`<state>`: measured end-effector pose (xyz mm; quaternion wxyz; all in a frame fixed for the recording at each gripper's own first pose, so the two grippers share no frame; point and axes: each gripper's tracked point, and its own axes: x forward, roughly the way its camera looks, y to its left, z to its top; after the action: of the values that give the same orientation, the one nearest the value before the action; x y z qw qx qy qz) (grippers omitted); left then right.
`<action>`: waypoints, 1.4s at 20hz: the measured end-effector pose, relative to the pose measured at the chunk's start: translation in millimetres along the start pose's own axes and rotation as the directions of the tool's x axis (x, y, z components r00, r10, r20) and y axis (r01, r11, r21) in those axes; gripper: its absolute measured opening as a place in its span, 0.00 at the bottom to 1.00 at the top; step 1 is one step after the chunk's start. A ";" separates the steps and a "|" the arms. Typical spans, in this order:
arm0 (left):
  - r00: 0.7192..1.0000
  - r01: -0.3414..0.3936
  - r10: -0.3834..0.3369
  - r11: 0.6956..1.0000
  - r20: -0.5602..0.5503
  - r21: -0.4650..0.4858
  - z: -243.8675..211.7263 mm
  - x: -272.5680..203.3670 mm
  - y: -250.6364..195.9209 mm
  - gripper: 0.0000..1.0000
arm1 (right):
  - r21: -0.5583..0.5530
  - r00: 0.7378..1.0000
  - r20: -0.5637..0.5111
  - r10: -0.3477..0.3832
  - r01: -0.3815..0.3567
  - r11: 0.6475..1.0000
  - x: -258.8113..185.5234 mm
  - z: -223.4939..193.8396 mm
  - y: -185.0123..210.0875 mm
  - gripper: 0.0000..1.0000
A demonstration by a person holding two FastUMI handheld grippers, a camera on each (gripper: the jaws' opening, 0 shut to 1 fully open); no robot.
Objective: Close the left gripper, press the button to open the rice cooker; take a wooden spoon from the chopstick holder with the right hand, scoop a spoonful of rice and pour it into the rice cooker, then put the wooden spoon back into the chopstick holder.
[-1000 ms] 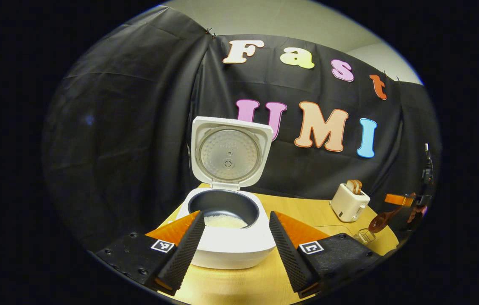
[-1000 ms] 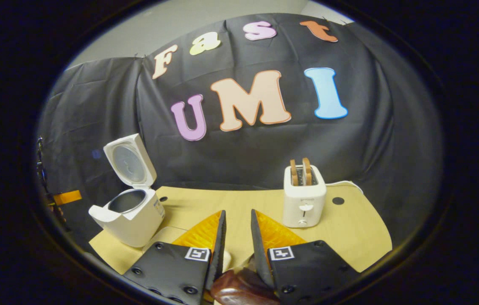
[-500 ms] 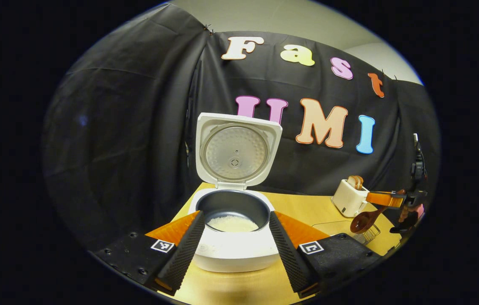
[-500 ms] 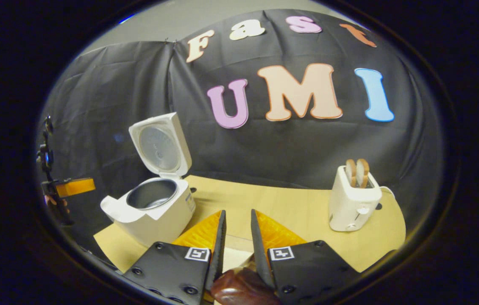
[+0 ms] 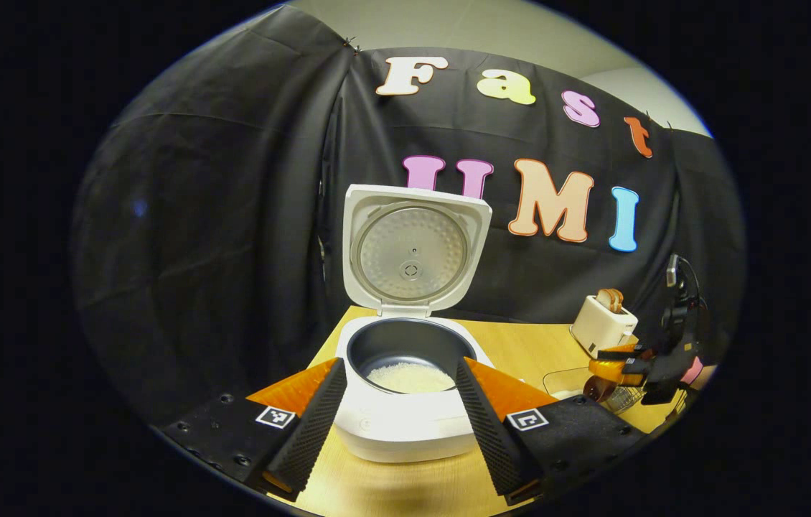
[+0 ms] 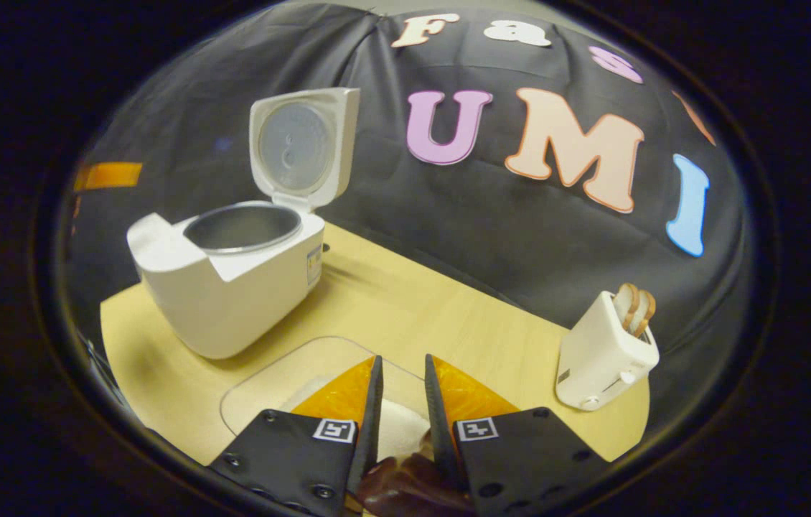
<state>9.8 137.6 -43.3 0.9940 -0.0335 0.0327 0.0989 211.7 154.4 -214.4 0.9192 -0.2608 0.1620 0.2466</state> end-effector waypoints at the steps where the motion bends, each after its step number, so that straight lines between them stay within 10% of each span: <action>1: 1.000 0.004 -0.004 1.000 -0.001 0.003 -0.6 2.4 -0.6 0.90 | -0.038 1.000 -0.007 -0.002 0.001 0.999 4.5 -4.6 4.0 0.37; 12: 0.997 0.075 -0.075 0.997 -0.003 -0.024 -1.7 6.4 -10.4 0.90 | 0.221 0.996 0.008 0.090 -0.089 0.971 21.7 -1.3 52.0 0.37; 19: 0.994 0.105 -0.105 0.993 0.002 -0.049 -0.1 7.6 -14.6 0.90 | 0.616 0.992 0.090 0.091 -0.127 0.778 8.1 5.6 21.6 0.37; 28: 0.985 0.171 -0.171 0.985 0.008 -0.019 7.3 12.8 -39.1 0.90 | 0.791 0.957 0.288 -0.035 -0.217 0.572 -42.8 37.4 -24.4 0.37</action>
<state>30.5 102.3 -34.6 0.9985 -0.0456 0.0255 0.0136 195.8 141.4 -156.0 0.9344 0.2366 0.1429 0.2248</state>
